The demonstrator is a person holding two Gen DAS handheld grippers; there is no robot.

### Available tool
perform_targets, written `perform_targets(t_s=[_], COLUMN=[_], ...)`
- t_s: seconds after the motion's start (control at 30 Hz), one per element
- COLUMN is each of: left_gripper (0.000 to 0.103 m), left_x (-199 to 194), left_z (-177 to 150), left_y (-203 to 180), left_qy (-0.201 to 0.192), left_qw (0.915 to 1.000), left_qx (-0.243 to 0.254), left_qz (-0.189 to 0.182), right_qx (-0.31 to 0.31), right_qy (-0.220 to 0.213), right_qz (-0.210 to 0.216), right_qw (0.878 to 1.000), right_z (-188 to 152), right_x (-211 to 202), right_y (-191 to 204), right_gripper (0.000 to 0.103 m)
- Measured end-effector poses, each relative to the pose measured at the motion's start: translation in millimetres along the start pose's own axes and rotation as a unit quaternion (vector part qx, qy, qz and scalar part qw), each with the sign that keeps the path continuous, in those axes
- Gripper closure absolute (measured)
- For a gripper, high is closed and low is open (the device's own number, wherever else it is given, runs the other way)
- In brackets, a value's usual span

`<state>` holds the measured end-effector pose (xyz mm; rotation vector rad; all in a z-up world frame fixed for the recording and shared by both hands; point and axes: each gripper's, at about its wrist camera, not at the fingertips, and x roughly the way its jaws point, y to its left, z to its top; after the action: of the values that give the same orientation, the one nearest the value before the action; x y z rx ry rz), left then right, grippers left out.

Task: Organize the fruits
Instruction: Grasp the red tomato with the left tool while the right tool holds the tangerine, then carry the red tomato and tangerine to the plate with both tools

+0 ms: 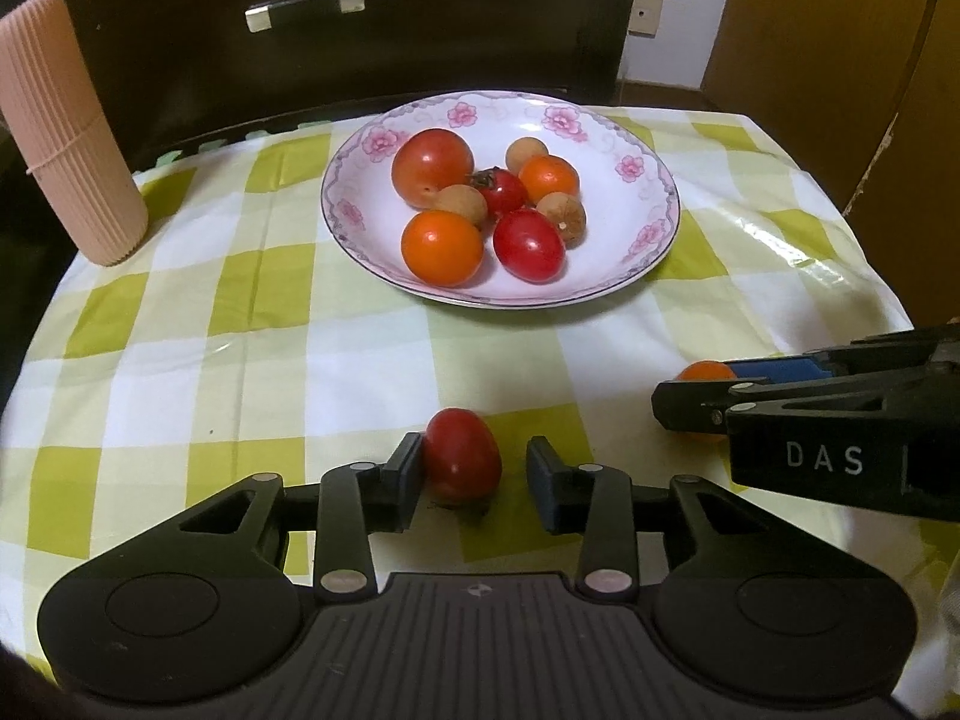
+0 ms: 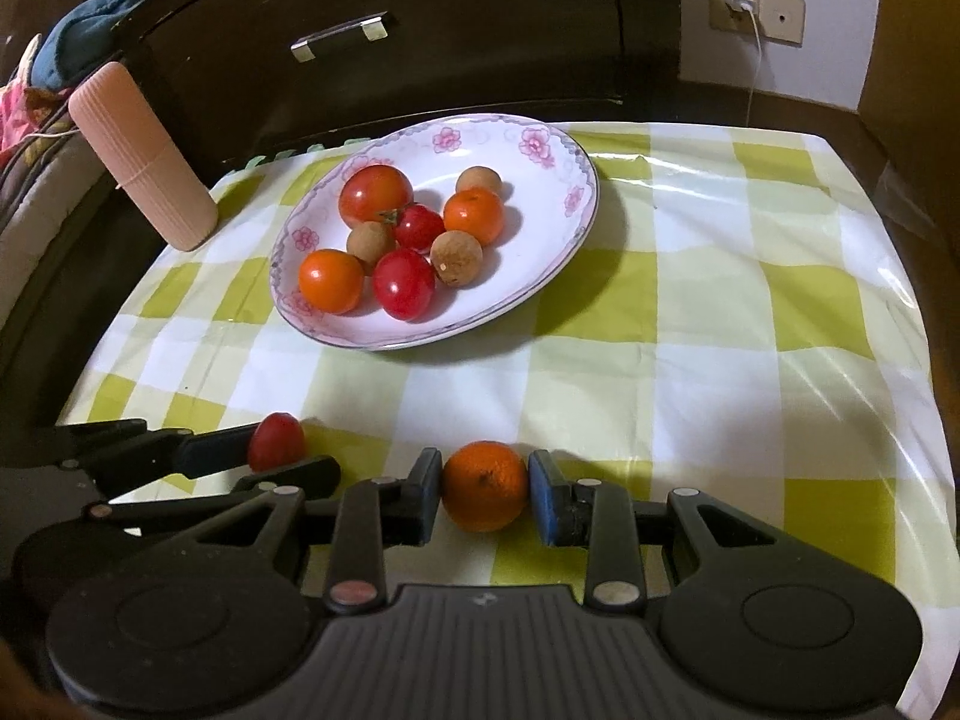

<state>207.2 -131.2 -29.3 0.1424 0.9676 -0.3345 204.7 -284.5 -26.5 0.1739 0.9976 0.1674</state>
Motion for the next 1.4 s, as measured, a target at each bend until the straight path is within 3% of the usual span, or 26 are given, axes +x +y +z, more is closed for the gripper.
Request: perform_targets(t_s=[0.2,0.37,1.4], left_gripper=[0.058,0.069,0.069], left_x=[-0.6,-2.3,-14.4], left_z=[-0.1,1.4,7.3], left_y=[-0.4,-0.5,-1.4], left_qy=[0.000,0.001,-0.017], left_qw=[1.0000,1.0000,0.9997], left_qx=[0.005,0.007,-0.002], left_qz=[-0.001,0.000,-0.019], right_qx=[-0.009,-0.012,-0.004], right_qy=[0.001,0.000,-0.016], right_qz=[-0.003,-0.003,0.012], right_qw=[1.000,1.000,1.000], right_z=[-0.5,-1.2,1.8], right_x=[-1.2,-2.3,-8.6], right_y=[1.3,2.1,3.0], right_gripper=[0.071,0.071,0.071])
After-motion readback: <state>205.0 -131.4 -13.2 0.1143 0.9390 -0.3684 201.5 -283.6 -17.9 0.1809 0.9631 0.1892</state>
